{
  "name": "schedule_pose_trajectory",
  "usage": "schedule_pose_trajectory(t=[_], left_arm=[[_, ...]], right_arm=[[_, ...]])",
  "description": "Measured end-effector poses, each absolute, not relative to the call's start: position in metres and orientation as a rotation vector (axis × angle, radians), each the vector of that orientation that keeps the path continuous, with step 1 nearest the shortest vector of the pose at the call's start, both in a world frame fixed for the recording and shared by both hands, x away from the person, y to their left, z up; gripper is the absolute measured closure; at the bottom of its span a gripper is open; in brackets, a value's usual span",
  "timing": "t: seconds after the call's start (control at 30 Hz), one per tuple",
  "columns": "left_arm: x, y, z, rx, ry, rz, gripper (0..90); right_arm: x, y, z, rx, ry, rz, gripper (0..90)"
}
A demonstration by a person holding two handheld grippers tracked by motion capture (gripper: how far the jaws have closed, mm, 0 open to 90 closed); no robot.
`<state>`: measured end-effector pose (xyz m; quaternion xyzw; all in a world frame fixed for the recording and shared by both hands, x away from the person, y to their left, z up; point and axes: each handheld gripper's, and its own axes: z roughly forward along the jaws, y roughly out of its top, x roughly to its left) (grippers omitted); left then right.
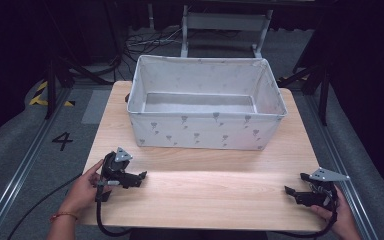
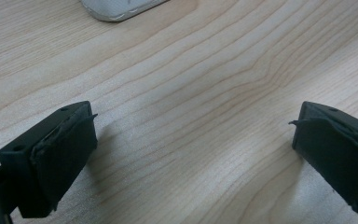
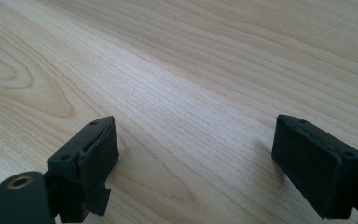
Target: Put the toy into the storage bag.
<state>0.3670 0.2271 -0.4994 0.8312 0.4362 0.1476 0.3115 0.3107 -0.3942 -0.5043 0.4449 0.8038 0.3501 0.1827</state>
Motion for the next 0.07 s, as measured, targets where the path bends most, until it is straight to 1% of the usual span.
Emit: schedule_pose_trajectory(t=[0.07], left_arm=[[0.3670,0.2271,-0.4994,2.194,1.151,0.390,0.1]], right_arm=[[0.3107,-0.3942,-0.5043,1.255,2.268,0.988,14.7]])
